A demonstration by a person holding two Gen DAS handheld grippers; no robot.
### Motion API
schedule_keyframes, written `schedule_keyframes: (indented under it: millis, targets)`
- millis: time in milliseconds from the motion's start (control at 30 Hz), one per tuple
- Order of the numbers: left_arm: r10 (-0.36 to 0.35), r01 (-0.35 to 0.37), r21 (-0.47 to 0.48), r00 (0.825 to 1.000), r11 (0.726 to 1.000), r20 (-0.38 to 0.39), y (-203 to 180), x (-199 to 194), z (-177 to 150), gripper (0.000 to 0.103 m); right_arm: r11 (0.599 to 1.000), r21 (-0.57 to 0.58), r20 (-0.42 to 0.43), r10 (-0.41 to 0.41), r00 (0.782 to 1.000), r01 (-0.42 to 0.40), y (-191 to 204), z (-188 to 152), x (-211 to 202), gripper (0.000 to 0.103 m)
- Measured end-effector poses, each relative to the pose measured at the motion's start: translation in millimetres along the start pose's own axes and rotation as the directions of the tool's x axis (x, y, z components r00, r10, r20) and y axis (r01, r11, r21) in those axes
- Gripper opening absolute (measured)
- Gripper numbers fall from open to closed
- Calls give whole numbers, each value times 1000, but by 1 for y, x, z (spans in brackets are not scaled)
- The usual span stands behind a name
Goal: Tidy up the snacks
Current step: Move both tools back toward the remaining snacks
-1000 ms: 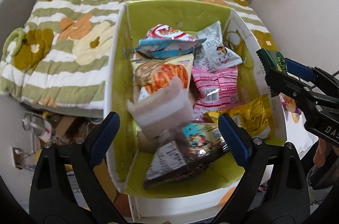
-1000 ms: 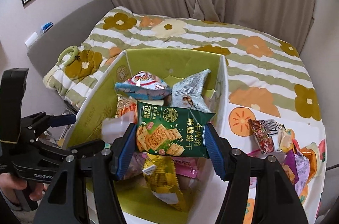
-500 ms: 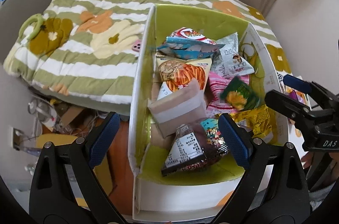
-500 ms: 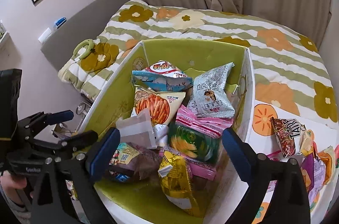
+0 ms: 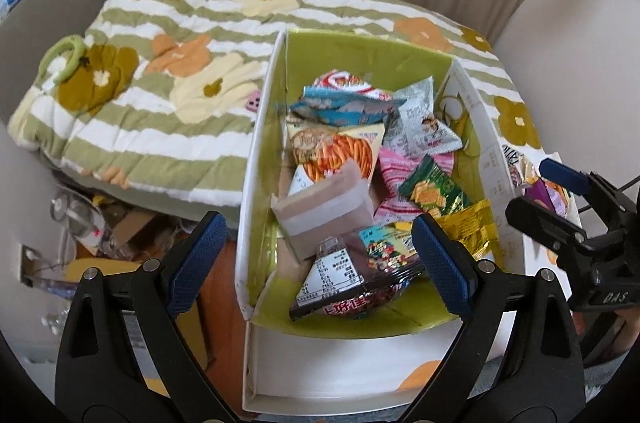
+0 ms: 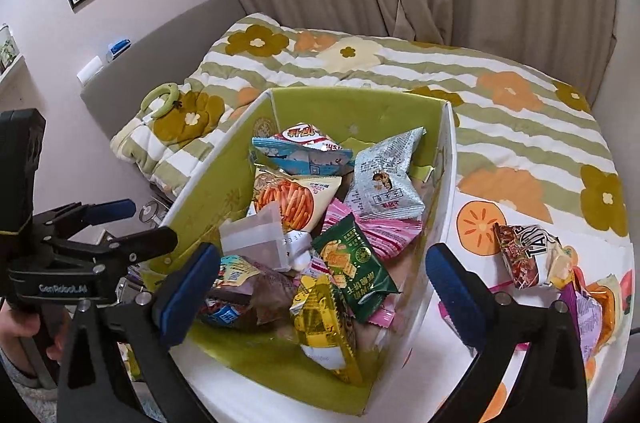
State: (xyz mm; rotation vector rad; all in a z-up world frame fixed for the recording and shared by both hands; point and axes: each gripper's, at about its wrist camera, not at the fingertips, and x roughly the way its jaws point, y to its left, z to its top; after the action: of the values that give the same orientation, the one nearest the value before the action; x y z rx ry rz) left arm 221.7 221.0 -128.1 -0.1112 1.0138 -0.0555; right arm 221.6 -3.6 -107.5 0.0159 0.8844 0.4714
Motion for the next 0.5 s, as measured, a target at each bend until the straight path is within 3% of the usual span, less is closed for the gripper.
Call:
schedule_keyframes:
  millis: [367,500]
  targets:
    - [11,-16,64,997,998,76,-7,-40,-1,93,998,37,86,-62,994,59,11,-10,-42,102]
    - [-26,17,95,995,995,94,-14,-49,-3,93,991,82,119,-111,987,101,11,-20,-61,102]
